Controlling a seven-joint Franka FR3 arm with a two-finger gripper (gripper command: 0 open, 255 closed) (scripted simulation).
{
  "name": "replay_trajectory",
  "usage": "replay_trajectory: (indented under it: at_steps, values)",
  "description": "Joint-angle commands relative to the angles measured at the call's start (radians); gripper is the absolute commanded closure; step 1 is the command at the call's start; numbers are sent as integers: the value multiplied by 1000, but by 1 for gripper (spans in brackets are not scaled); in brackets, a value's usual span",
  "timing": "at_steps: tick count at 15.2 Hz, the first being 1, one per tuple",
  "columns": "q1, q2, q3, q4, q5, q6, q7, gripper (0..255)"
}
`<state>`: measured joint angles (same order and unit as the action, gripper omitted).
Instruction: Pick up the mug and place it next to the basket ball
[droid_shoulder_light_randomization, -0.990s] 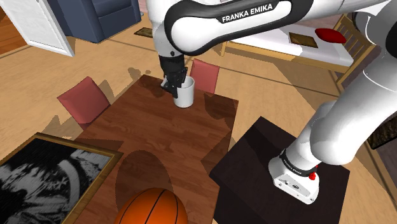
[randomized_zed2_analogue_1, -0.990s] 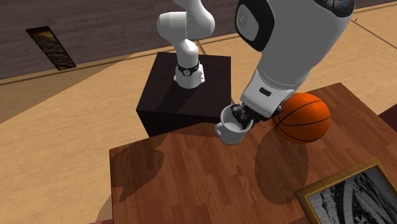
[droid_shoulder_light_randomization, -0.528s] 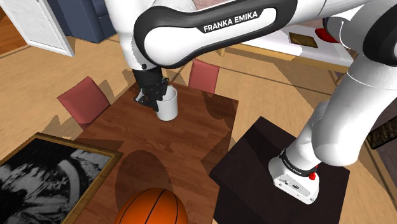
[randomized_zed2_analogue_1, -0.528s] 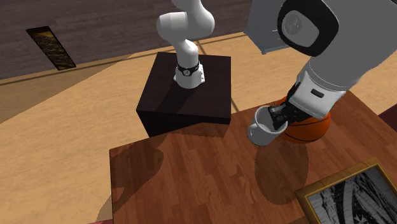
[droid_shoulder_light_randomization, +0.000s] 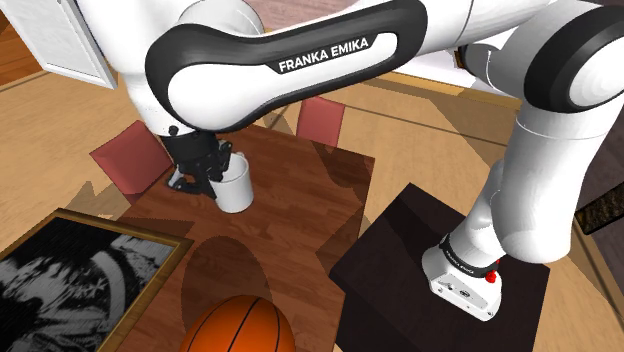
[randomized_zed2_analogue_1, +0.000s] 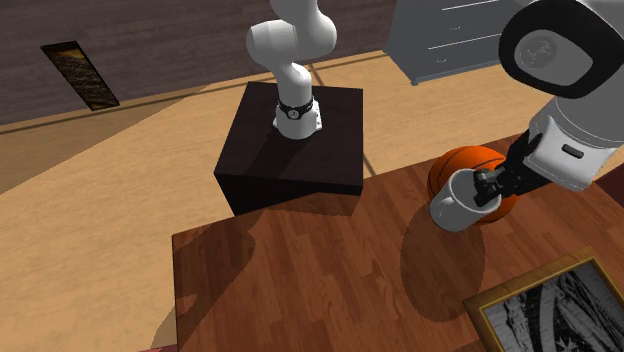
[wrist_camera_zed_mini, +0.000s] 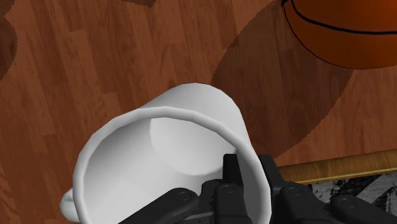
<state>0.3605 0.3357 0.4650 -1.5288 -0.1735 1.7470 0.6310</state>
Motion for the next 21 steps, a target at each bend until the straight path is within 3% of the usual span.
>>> replay_trajectory:
  at_steps: [1,21]
  values:
    - [2,3,0,-20,-2,23,7,255]
    - [4,77,-19,-191,-46,259,41,255]
